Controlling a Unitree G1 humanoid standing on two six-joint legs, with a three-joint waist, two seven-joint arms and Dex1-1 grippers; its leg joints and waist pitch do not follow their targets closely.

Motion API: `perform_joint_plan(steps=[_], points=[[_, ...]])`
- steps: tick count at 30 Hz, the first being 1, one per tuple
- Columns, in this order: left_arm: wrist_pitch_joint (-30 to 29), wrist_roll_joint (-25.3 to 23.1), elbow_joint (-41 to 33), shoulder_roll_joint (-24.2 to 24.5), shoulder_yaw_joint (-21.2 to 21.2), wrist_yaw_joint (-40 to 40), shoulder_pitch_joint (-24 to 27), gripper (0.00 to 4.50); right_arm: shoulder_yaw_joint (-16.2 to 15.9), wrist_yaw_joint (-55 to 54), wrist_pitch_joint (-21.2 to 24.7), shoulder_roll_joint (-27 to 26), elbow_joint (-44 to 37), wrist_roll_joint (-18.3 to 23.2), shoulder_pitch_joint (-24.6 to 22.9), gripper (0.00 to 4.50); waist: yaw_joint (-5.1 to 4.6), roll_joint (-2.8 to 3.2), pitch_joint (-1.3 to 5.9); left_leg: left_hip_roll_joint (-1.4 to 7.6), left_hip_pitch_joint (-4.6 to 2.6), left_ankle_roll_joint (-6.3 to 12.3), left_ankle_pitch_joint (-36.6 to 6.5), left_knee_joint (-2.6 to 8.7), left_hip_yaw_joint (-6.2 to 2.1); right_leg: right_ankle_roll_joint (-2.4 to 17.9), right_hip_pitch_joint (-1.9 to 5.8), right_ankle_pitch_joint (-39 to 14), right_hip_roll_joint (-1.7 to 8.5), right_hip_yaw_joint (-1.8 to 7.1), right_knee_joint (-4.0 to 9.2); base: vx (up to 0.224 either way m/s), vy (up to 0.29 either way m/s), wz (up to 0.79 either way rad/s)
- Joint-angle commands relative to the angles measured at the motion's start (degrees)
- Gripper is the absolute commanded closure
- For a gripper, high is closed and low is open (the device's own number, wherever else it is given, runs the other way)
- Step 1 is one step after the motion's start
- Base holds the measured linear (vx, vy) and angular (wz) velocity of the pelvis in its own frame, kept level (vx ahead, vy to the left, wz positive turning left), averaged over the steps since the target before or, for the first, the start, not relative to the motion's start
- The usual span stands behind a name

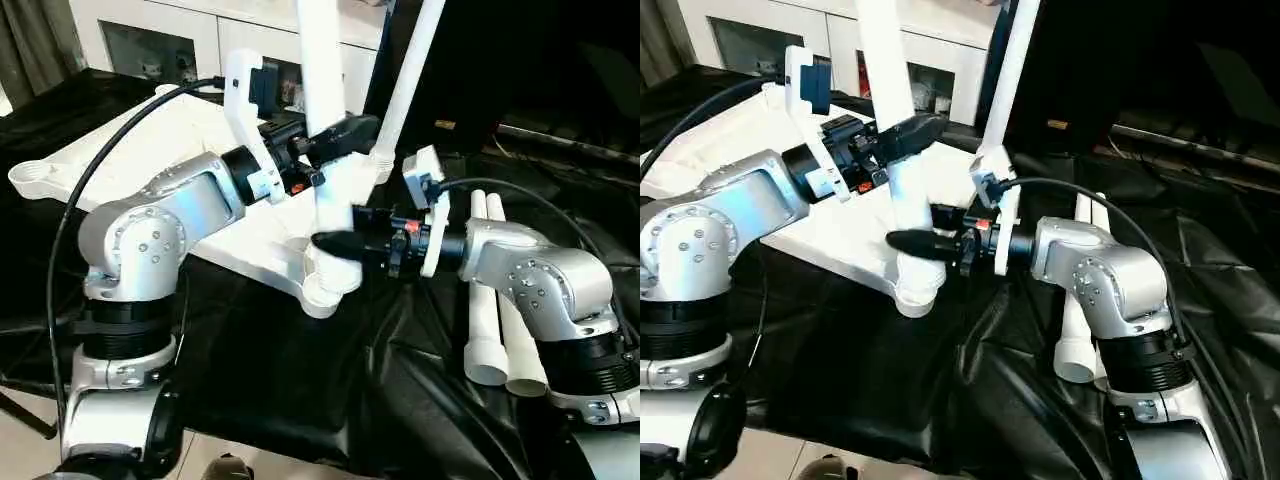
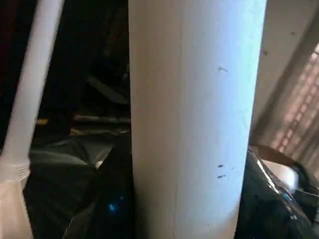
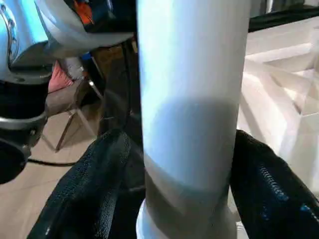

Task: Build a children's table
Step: Pick table leg

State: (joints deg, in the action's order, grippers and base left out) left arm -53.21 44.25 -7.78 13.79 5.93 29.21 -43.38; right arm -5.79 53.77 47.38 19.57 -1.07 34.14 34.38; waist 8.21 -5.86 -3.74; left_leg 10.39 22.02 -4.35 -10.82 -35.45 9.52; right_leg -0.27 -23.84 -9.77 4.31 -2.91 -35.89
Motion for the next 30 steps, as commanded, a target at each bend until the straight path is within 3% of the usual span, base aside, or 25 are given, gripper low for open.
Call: perform_joint_plan(steps=[1, 11, 19, 26, 30], points=[[0.45, 0.29, -1.32, 1.03, -1.78, 2.51, -0.89, 2.66, -0.39, 1.11, 0.46, 1.20, -0.07, 0.76, 1.29, 1.33, 0.05, 0.55, 3.97, 2.34, -1.05, -3.57, -8.76, 4.96, -0.61, 8.22, 2.97, -13.44, 3.73, 2.20, 3.84, 0.000, 0.000, 0.00], [1.74, -0.35, -0.53, 3.75, -4.33, 8.77, -1.18, 2.66, -1.83, 5.22, -0.28, 1.57, 0.48, 1.05, 2.66, 1.33, 0.00, 0.85, 4.00, 2.41, -1.06, -4.09, -9.15, 5.03, -0.60, 8.34, 2.92, -13.20, 3.72, 2.20, 3.68, 0.000, 0.000, 0.00], [2.50, -0.65, 0.15, 4.06, -4.75, 10.14, -1.60, 2.66, -3.42, 7.41, -0.58, 2.52, -0.05, 0.50, 2.07, 1.33, 0.09, 0.49, 4.08, 2.36, -1.03, -3.81, -8.44, 4.87, -0.52, 8.66, 3.05, -12.88, 3.78, 2.20, 3.64, 0.000, 0.000, 0.00], [2.34, -0.40, -0.08, 4.51, -4.75, 11.29, -1.49, 2.66, -3.53, 7.94, -0.85, 2.16, 0.53, 0.31, 2.15, 1.33, 0.11, 0.72, 4.06, 2.38, -1.08, -3.86, -8.80, 4.89, -0.56, 8.58, 2.94, -13.69, 3.77, 2.19, 3.66, 0.000, 0.000, 0.00], [2.27, -0.16, -0.19, 4.30, -4.62, 11.21, -1.60, 2.66, -3.67, 7.91, -0.93, 2.04, 0.45, 0.40, 1.89, 1.73, 0.15, 0.69, 4.09, 2.37, -1.06, -3.98, -8.94, 4.87, -0.57, 8.70, 3.00, -13.52, 3.77, 2.17, 3.64, 0.000, 0.000, 0.00]])
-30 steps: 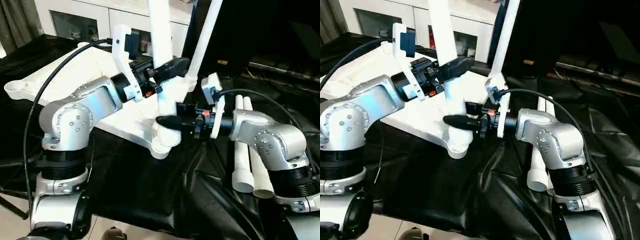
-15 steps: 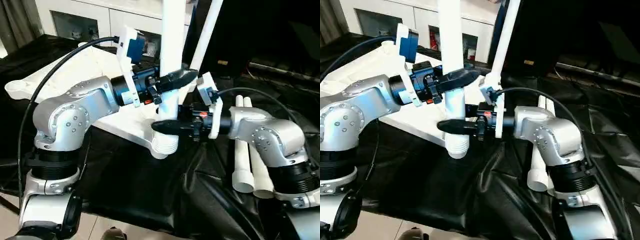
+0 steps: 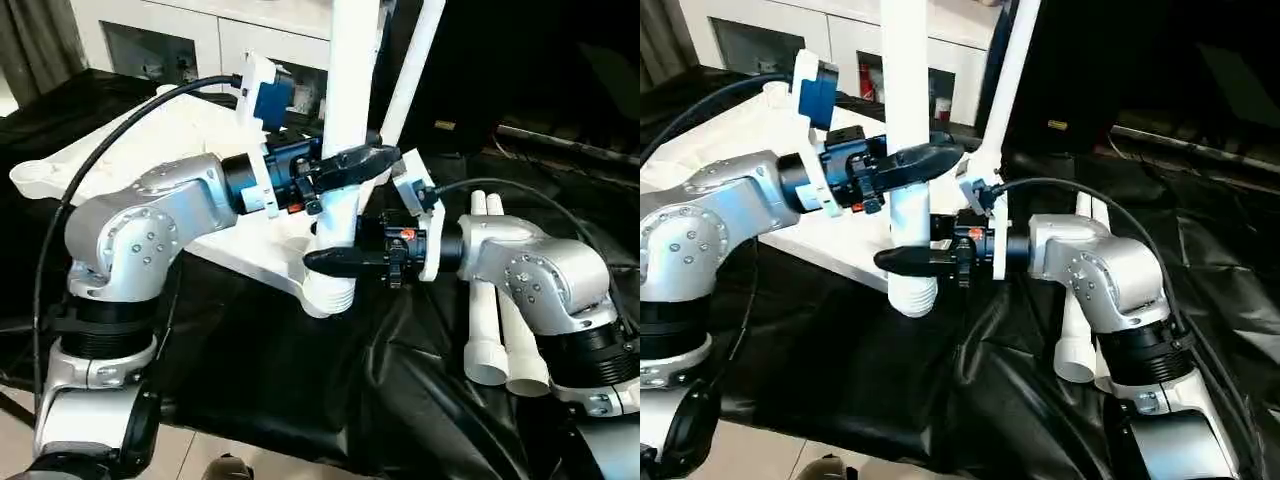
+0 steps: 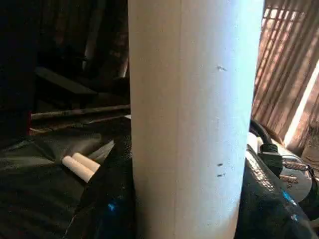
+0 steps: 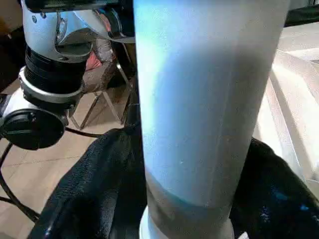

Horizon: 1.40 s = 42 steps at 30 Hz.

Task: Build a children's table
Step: Pick table leg

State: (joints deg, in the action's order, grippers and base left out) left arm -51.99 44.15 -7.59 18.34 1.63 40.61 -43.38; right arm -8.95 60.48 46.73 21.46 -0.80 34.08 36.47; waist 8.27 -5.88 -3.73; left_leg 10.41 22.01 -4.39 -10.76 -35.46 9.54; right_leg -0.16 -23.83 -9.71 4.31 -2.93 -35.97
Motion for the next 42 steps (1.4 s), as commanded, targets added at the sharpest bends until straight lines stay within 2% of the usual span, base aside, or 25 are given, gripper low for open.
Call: perform_joint_plan(steps=[1, 8, 12, 18, 20, 21, 27, 29, 31, 41, 42], points=[[1.06, -0.08, -0.35, -0.26, -0.27, -0.13, -1.62, 2.66, -0.54, 1.18, -0.29, 0.10, 0.14, 0.45, -0.25, 1.73, 0.08, 0.76, 4.04, 2.31, -0.99, -3.93, -9.11, 4.89, -0.60, 8.58, 3.02, -13.79, 3.79, 2.21, 3.75, 0.000, 0.000, 0.00], [1.23, -0.02, -0.31, -0.74, 0.06, -0.32, -1.71, 2.66, -0.46, 1.04, -0.44, -0.10, 0.56, 0.40, -0.37, 2.40, 0.12, 0.85, 4.08, 2.32, -0.99, -3.96, -9.19, 4.86, -0.62, 8.81, 3.03, -13.55, 3.77, 2.18, 3.69, 0.000, 0.000, 0.00], [1.24, 0.04, -0.46, -1.08, 0.17, -0.58, -1.57, 2.66, -0.26, 0.84, -0.64, -0.40, 0.97, 0.41, -0.44, 2.58, 0.11, 0.84, 4.14, 2.32, -0.98, -3.85, -8.87, 4.82, -0.62, 8.90, 3.07, -12.89, 3.74, 2.17, 3.64, 0.000, 0.000, 0.00], [1.57, -0.11, -0.38, -1.30, 0.22, -0.59, -1.49, 2.66, -0.38, 0.56, -1.25, -0.57, 1.03, 0.15, -0.73, 2.61, 0.12, 0.94, 4.12, 2.33, -1.05, -3.92, -9.26, 4.84, -0.62, 9.00, 3.03, -12.98, 3.71, 2.15, 3.67, 0.000, 0.000, 0.00], [1.59, -0.09, -0.37, -1.34, 0.20, -0.49, -1.54, 2.66, -0.48, 0.15, -1.66, -0.62, 1.04, -0.22, -0.78, 2.62, 0.08, 0.91, 4.13, 2.33, -1.03, -3.94, -9.22, 4.85, -0.63, 9.03, 3.07, -12.89, 3.71, 2.13, 3.65, 0.000, 0.000, 0.00], [1.66, -0.04, -0.39, -1.38, 0.16, -0.34, -1.60, 2.66, -0.47, 0.29, -1.30, -0.61, 1.00, 0.07, -0.78, 2.06, 0.09, 0.97, 4.15, 2.34, -1.06, -3.96, -9.27, 4.85, -0.64, 9.05, 3.06, -12.90, 3.73, 2.13, 3.64, 0.000, 0.000, 0.00], [1.48, 0.41, -1.06, -1.50, -0.21, 0.32, -1.22, 2.66, -1.09, 0.59, -1.39, -0.54, 0.83, -0.18, -0.80, 1.50, 0.09, 0.89, 4.19, 2.32, -0.99, -3.78, -8.91, 4.79, -0.61, 9.04, 3.12, -12.74, 3.75, 2.15, 3.65, 0.000, 0.000, 0.00], [1.37, 0.61, -1.42, -1.45, -0.31, 0.56, -1.02, 2.66, -1.11, 0.63, -1.38, -0.49, 0.74, -0.16, -0.85, 1.50, 0.07, 1.02, 4.13, 2.33, -1.03, -3.85, -9.32, 4.83, -0.61, 9.01, 3.04, -13.09, 3.71, 2.13, 3.71, 0.000, 0.000, 0.00], [1.23, 0.78, -1.74, -1.48, -0.39, 0.67, -0.80, 2.66, -1.17, 0.80, -1.28, -0.44, 0.62, -0.01, -0.91, 1.47, 0.04, 0.85, 4.13, 2.36, -1.04, -3.91, -9.66, 4.85, -0.62, 8.88, 3.06, -13.69, 3.74, 2.12, 3.77, 0.000, 0.000, 0.00], [1.22, 0.71, -2.17, -1.22, -1.04, 1.38, -0.51, 2.66, -1.20, 0.96, -1.23, -0.29, 0.61, 0.20, -0.92, 1.47, 0.04, 0.84, 4.11, 2.35, -1.00, -3.89, -9.56, 4.86, -0.63, 8.51, 3.04, -14.28, 3.73, 2.11, 3.77, 0.000, 0.000, 0.00], [1.17, 0.71, -2.29, -1.18, -1.13, 1.43, -0.43, 2.66, -1.17, 0.95, -1.19, -0.27, 0.54, 0.25, -0.96, 1.76, 0.06, 0.85, 4.15, 2.36, -1.04, -3.88, -9.41, 4.81, -0.62, 8.54, 3.01, -14.12, 3.75, 2.12, 3.77, 0.000, 0.000, 0.00]])
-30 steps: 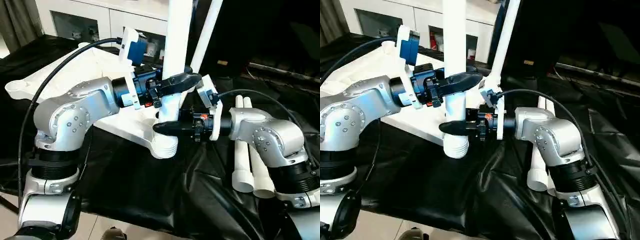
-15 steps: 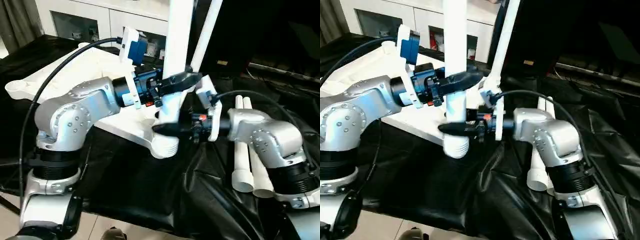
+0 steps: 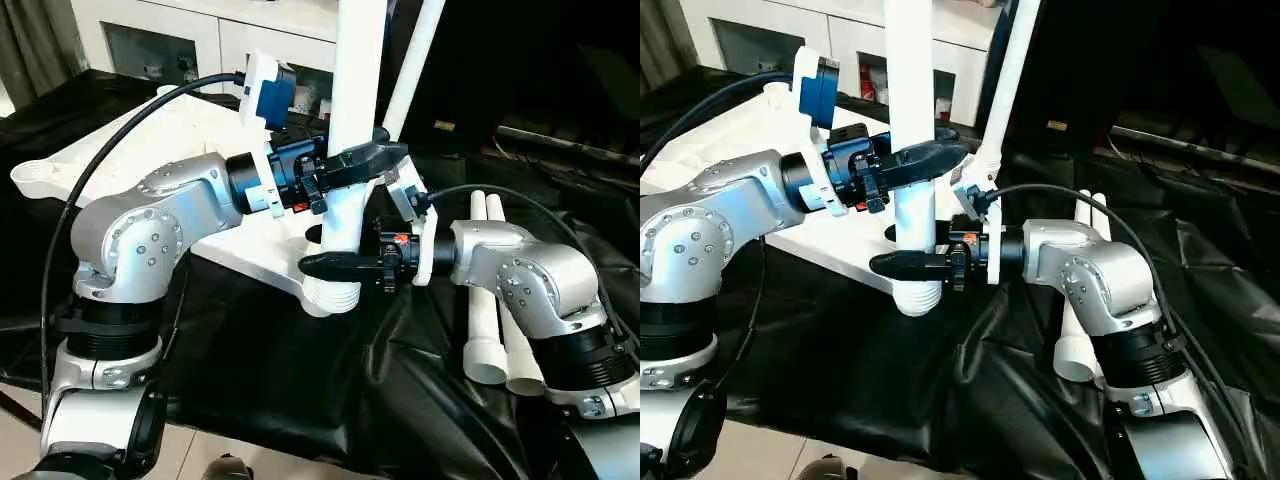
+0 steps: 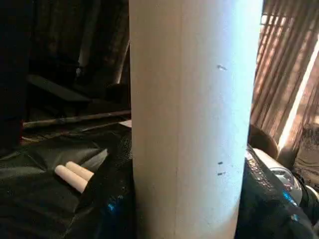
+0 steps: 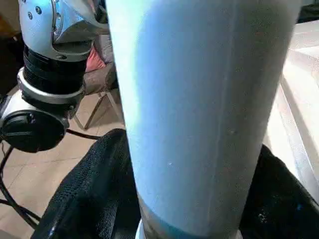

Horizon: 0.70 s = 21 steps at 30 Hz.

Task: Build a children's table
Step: Pick table leg

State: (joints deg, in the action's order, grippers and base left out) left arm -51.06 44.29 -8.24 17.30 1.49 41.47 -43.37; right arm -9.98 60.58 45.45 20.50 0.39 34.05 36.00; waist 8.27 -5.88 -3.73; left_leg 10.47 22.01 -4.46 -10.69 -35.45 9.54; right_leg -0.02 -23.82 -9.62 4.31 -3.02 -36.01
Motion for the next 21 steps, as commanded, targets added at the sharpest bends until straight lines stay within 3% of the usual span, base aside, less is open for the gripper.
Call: perform_joint_plan(steps=[1, 10, 11, 21], points=[[0.23, 0.57, -1.74, -0.10, -1.05, 0.64, -0.38, 2.66, -0.14, 0.85, 0.12, 0.69, -0.62, 0.31, -0.47, 1.76, 0.06, 0.83, 4.13, 2.30, -1.02, -3.80, -9.37, 4.81, -0.60, 8.46, 3.01, -14.04, 3.74, 2.20, 3.79, 0.000, 0.000, 0.00], [0.11, 0.57, -2.11, 0.12, -1.55, 1.30, -0.26, 2.66, -0.42, 1.11, -0.08, 0.66, -0.60, 0.19, -0.50, 2.48, 0.03, 0.89, 4.12, 2.32, -1.02, -3.90, -9.52, 4.85, -0.62, 8.34, 2.98, -14.37, 3.73, 2.17, 3.79, 0.000, 0.000, 0.00], [0.21, 0.43, -2.02, 0.16, -1.67, 1.39, -0.27, 2.66, -0.49, 1.20, -0.16, 0.66, -0.53, 0.15, -0.52, 2.48, 0.01, 0.61, 4.11, 2.30, -0.96, -3.85, -9.53, 4.82, -0.58, 8.27, 3.04, -14.47, 3.74, 2.18, 3.84, 0.000, 0.000, 0.00], [0.85, -0.57, -2.13, 0.64, -2.22, 1.10, 0.07, 2.66, -1.00, 1.56, -0.66, 0.65, -0.52, -0.06, -0.79, 2.53, 0.11, 0.84, 4.15, 2.28, -0.95, -3.83, -9.24, 4.79, -0.60, 8.19, 3.04, -14.29, 3.74, 2.17, 3.79, 0.000, 0.000, 0.00]])
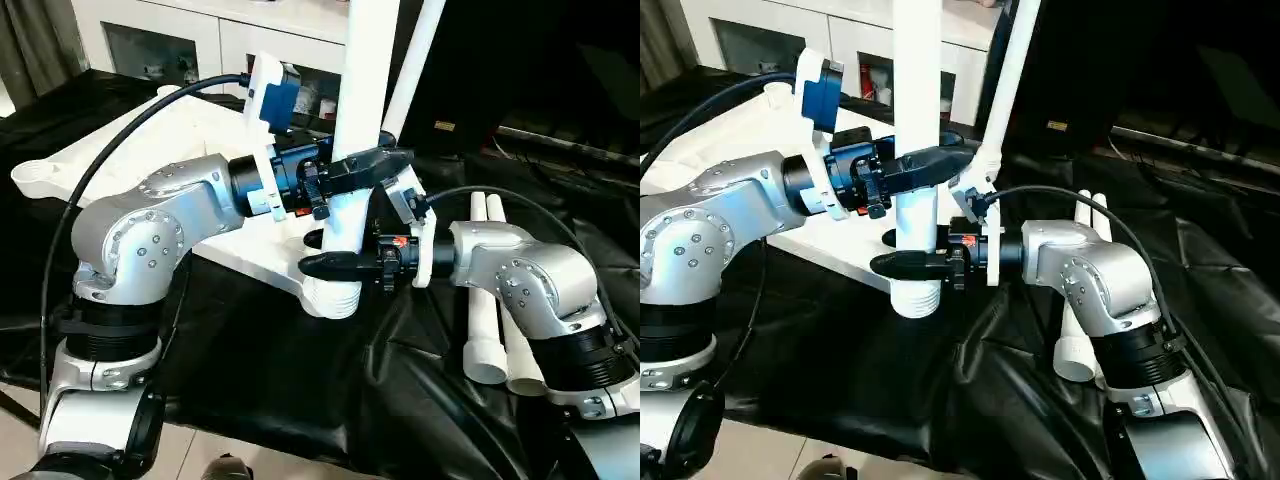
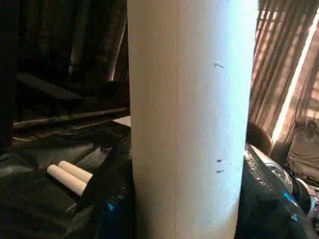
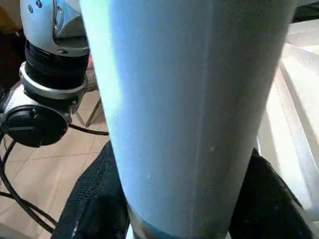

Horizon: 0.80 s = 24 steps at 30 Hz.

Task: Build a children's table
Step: Pick table leg

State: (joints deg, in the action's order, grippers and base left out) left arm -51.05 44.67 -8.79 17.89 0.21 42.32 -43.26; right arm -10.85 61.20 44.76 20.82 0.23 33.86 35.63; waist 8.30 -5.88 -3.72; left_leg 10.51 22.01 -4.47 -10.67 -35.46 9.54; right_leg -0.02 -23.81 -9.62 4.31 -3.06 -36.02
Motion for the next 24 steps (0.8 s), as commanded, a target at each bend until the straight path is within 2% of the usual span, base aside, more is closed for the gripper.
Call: perform_joint_plan(steps=[1, 4, 7, 9, 11, 13, 14, 15, 18, 21, 23, 24], points=[[1.02, -1.22, -1.56, 0.00, -0.96, -0.09, -0.03, 2.31, -0.14, 0.91, 0.00, 0.29, -0.39, 0.13, -0.45, 2.53, 0.10, 0.86, 4.14, 2.27, -1.00, -3.82, -9.43, 4.80, -0.60, 8.23, 2.99, -14.29, 3.75, 2.22, 3.82, 0.000, 0.000, 0.00], [-1.15, 0.79, -0.77, -0.82, 0.51, -1.45, -0.23, 1.93, 0.17, 0.30, -0.19, -0.19, -0.61, 0.23, -0.72, 2.54, 0.07, 1.01, 4.16, 2.22, -0.97, -3.99, -9.87, 4.78, -0.62, 8.49, 3.05, -14.21, 3.74, 2.19, 3.79, 0.000, 0.000, 0.00], [0.47, -0.64, -0.94, -0.28, -0.12, -1.02, -0.13, 1.78, 0.67, -0.24, -0.45, -0.55, -0.50, 0.42, -0.79, 2.55, 0.03, 1.03, 4.17, 2.25, -0.98, -3.99, -10.01, 4.82, -0.66, 8.38, 3.05, -14.40, 3.72, 2.16, 3.83, 0.000, 0.000, 0.00], [1.64, -1.35, -0.70, -0.40, -0.23, -1.07, -0.19, 1.53, 1.25, -0.80, -0.67, -0.89, -0.40, 0.63, -0.76, 2.56, 0.03, 1.62, 4.16, 2.28, -1.10, -4.26, -10.70, 4.87, -0.72, 8.49, 2.97, -14.16, 3.69, 2.14, 3.86, 0.000, 0.000, 0.00], [3.10, -2.31, 0.04, -1.29, 0.04, -2.47, -0.53, 1.48, 1.80, -1.24, -0.89, -1.20, -0.36, 0.87, -0.79, 2.56, 0.00, 1.52, 4.18, 2.34, -1.12, -4.42, -11.23, 4.93, -0.77, 8.50, 3.01, -13.85, 3.68, 2.10, 3.89, 0.000, 0.000, 0.00], [4.89, -1.72, 1.78, -3.51, 2.23, -4.45, -1.08, 1.48, 2.33, -1.96, -1.19, -1.73, -0.21, 1.02, -0.85, 2.56, 0.08, 1.64, 4.16, 2.34, -1.15, -4.66, -11.72, 4.89, -0.76, 8.62, 2.98, -13.83, 3.76, 2.08, 3.95, 0.000, 0.000, 0.00], [4.89, -1.72, 1.78, -3.51, 2.23, -4.45, -1.08, 1.48, 2.33, -1.96, -1.19, -1.73, -0.21, 1.02, -0.85, 2.56, 0.04, 1.51, 4.17, 2.36, -1.15, -4.60, -11.84, 4.93, -0.72, 8.68, 3.01, -13.90, 3.74, 2.10, 4.01, 0.000, 0.000, 0.00], [7.44, -1.63, 2.77, -5.08, 3.92, -5.51, -1.38, 1.48, 2.74, -2.50, -1.43, -2.15, -0.30, 1.05, -0.89, 2.56, 0.17, 1.77, 4.21, 2.35, -1.09, -4.68, -11.77, 4.91, -0.77, 8.75, 3.09, -13.62, 3.81, 2.08, 4.04, 0.000, 0.000, 0.00], [11.80, 0.02, 5.33, -9.14, 8.78, -9.87, -2.56, 1.48, 4.02, -4.18, -1.94, -3.41, -0.32, 1.39, -1.17, 2.57, 0.16, 1.51, 4.24, 2.31, -0.96, -4.58, -12.30, 4.86, -0.74, 8.70, 3.21, -14.11, 3.88, 1.98, 4.18, 0.000, 0.000, 0.00], [14.14, -0.01, 5.70, -10.47, 10.01, -11.18, -2.63, 1.48, 4.63, -5.06, -2.10, -4.12, -0.35, 1.63, -1.24, 2.57, 0.22, 1.67, 4.30, 2.42, -1.08, -4.44, -12.79, 4.92, -0.80, 8.19, 3.14, -14.71, 3.86, 1.78, 4.35, 0.000, 0.000, 0.00], [15.28, 1.71, 5.60, -12.42, 11.46, -12.24, -2.60, 1.48, 5.21, -5.80, -2.57, -4.82, -0.20, 1.75, -1.25, 2.58, 0.14, 1.70, 4.21, 2.54, -1.01, -4.67, -12.90, 4.95, -0.79, 8.23, 3.16, -14.23, 3.89, 1.74, 4.27, 0.000, 0.000, 0.00], [15.51, 5.50, 5.50, -15.08, 14.02, -13.93, -2.77, 1.48, 6.04, -7.05, -3.40, -5.75, 0.07, 1.63, -1.25, 2.58, 0.13, 1.71, 4.22, 2.57, -1.03, -4.68, -13.00, 4.98, -0.82, 8.33, 3.13, -14.29, 3.94, 1.71, 4.30, 0.000, 0.000, 0.00]])
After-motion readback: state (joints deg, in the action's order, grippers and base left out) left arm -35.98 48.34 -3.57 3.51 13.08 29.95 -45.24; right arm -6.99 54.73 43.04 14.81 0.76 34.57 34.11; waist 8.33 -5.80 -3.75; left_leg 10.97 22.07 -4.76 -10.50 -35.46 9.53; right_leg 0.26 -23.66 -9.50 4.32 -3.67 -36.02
